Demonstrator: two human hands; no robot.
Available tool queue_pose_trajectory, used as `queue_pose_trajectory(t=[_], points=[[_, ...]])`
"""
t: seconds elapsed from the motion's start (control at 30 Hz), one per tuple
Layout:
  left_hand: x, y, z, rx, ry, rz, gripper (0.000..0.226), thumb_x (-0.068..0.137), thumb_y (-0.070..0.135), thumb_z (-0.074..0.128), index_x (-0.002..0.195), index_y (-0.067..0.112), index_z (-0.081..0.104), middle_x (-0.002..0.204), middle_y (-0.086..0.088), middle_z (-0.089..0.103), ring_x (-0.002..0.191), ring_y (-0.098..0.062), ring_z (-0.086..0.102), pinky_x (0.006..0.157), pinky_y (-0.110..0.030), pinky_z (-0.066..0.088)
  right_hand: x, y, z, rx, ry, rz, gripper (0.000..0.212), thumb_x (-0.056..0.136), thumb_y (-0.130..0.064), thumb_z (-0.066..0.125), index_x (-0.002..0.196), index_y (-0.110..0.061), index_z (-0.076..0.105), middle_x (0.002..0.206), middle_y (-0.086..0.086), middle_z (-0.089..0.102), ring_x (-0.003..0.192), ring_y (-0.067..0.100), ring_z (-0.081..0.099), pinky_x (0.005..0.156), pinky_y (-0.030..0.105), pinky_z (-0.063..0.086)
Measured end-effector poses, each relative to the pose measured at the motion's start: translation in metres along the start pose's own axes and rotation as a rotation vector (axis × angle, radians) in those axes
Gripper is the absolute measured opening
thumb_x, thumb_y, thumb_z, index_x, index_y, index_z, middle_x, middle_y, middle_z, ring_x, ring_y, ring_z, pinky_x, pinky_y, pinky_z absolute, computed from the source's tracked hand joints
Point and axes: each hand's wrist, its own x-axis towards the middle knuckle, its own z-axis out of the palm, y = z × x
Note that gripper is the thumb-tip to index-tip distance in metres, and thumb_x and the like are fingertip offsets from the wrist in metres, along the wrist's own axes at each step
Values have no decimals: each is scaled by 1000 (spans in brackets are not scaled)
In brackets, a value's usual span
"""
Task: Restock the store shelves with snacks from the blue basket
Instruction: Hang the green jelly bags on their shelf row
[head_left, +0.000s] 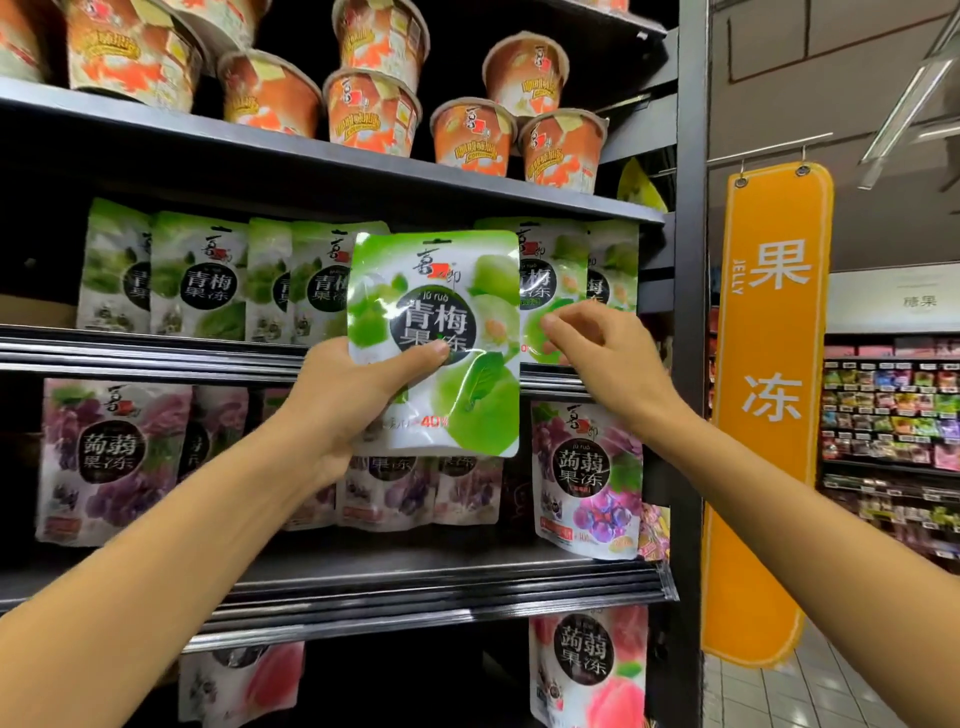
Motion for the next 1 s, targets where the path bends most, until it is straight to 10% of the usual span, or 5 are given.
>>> queue_pose_trajectory(t=[0.17, 0.43, 0.7, 0.87, 1.0], points=[[16, 17, 11, -32, 18, -1, 19, 76, 29, 81, 89, 17, 74, 83, -1, 78, 69, -16, 75, 55, -28, 59, -13, -33, 11, 466, -436, 270, 53, 78, -51, 68, 110, -9, 68, 102, 7, 76, 96, 24, 73, 85, 35, 59], [32, 26, 15, 145, -10, 45, 48, 84, 53, 67, 108, 12, 69, 105, -9, 73, 100, -29, 67, 94, -46, 52, -8, -39, 16, 580, -295, 367, 12, 82, -20, 78, 88, -12, 71, 86, 1, 78, 75, 12, 74, 57, 21, 56], [30, 16, 2, 555, 53, 469, 18, 97, 47, 49, 98, 29, 50, 98, 5, 48, 85, -10, 49, 73, -10, 42, 15, -37, 13, 516, -110, 484, 54, 74, -24, 85, 118, 2, 65, 110, 9, 71, 96, 26, 70, 61, 27, 56], [28, 12, -2, 1008, -52, 898, 47, 97, 36, 50, 140, 19, 44, 145, -1, 41, 131, -18, 39, 106, -28, 33, 30, -41, 23, 494, -43, 413, 14, 80, -14, 81, 85, -5, 70, 66, -1, 74, 56, 13, 71, 47, 24, 54], [36, 16, -3, 1153, -115, 921, 38, 99, 22, 51, 137, 22, 51, 148, 1, 42, 133, -20, 40, 105, -38, 41, 40, -45, 37, 449, 8, 417, 19, 83, -14, 78, 95, -1, 72, 83, 10, 75, 67, 22, 73, 55, 36, 61]])
